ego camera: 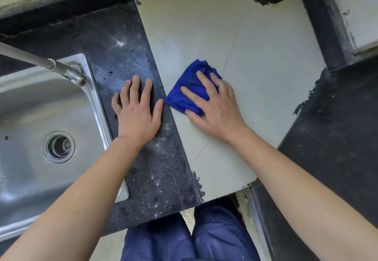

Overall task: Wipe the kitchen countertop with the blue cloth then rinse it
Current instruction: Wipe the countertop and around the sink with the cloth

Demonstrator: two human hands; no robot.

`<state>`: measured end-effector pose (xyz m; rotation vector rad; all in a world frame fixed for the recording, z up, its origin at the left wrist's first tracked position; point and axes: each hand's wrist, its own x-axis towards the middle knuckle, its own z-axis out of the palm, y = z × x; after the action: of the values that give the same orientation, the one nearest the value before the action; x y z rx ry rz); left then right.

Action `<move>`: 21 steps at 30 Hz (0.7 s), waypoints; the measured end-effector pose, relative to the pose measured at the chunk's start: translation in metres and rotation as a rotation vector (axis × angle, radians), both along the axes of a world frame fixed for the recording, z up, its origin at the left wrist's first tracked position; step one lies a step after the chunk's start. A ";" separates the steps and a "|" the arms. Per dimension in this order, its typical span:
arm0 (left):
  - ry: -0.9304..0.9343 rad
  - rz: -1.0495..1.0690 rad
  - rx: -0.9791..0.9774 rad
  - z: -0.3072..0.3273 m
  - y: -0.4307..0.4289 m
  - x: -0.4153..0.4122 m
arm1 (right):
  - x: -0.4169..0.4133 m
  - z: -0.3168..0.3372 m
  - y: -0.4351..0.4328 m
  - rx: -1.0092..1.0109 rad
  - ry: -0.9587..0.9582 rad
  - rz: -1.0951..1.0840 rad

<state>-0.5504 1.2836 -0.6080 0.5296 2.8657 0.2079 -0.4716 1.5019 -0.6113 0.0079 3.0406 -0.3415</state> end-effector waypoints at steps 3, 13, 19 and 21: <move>-0.016 0.000 0.005 0.000 0.000 0.001 | 0.033 0.005 0.046 0.002 -0.049 -0.099; -0.016 0.000 -0.002 0.001 0.002 0.001 | -0.067 0.017 0.094 0.062 -0.259 -0.613; 0.016 -0.006 0.008 0.001 0.002 0.000 | 0.068 0.007 -0.030 0.023 -0.082 -0.219; 0.034 0.041 0.041 0.001 0.006 0.002 | 0.113 0.008 -0.041 0.003 -0.079 -0.129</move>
<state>-0.5480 1.2896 -0.6070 0.4872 2.9132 0.2673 -0.3584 1.4607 -0.6033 0.2138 2.9697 -0.3366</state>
